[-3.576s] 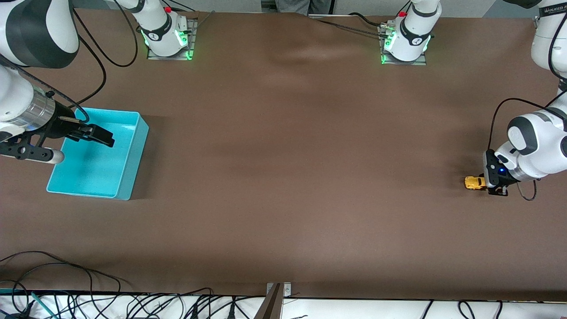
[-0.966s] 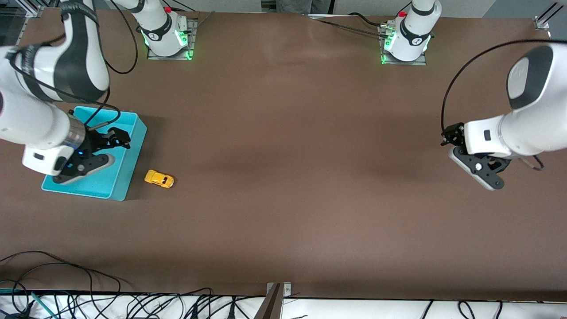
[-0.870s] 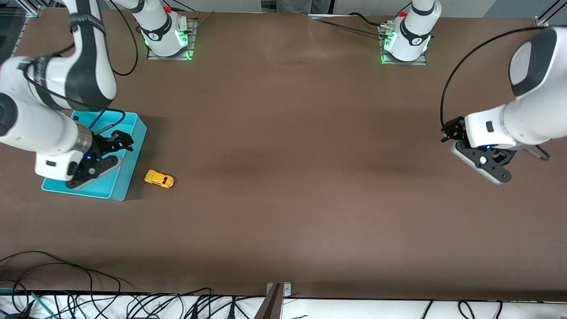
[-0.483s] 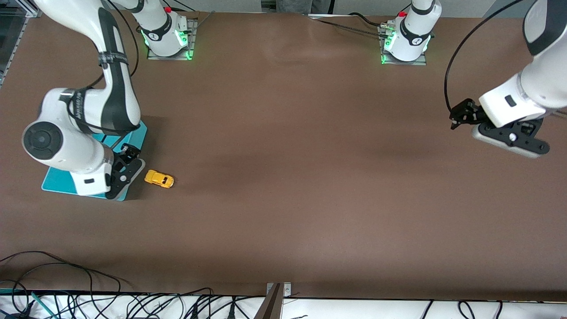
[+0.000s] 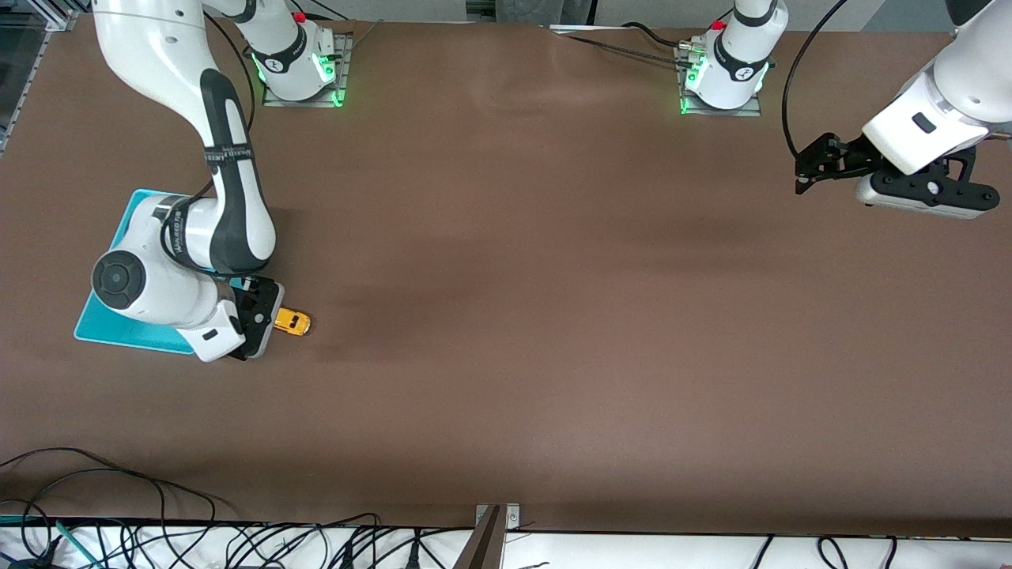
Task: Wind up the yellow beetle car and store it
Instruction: 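Reach the right gripper to the car and grasp it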
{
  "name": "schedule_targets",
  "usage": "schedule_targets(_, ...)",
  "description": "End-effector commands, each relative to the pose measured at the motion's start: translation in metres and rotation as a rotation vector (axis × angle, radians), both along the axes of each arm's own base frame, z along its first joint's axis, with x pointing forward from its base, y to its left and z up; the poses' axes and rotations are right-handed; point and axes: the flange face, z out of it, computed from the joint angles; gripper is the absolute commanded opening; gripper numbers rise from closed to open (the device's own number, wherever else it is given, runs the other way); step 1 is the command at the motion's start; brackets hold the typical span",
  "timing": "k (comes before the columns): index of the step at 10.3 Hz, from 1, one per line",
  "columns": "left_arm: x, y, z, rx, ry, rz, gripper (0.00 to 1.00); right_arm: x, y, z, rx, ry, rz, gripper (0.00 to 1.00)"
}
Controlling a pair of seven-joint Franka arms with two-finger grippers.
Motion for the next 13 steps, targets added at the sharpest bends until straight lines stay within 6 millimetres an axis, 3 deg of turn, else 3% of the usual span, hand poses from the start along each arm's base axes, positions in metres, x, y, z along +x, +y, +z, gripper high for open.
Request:
schedule_targets(1, -0.006, 0.007, 0.007, -0.028, -0.007, 0.032, 1.00, -0.015, -0.009, -0.016, 0.027, 0.027, 0.026, 1.00)
schedule_targets(3, -0.006, 0.007, 0.008, -0.018, -0.006, 0.030, 1.00, -0.030, -0.016, -0.036, 0.022, 0.068, 0.010, 1.00)
schedule_targets(10, 0.004, 0.028, 0.010, -0.019, 0.000, 0.069, 1.00, -0.028, -0.010, -0.065, -0.030, 0.001, 0.027, 1.00)
schedule_targets(11, 0.004, 0.031, 0.011, -0.021, -0.003, 0.073, 1.00, -0.030, -0.010, -0.067, -0.030, 0.006, 0.027, 0.87)
schedule_targets(13, 0.005, 0.042, 0.014, -0.021, -0.010, 0.090, 1.00, -0.031, -0.007, -0.068, -0.036, -0.005, 0.034, 0.31)
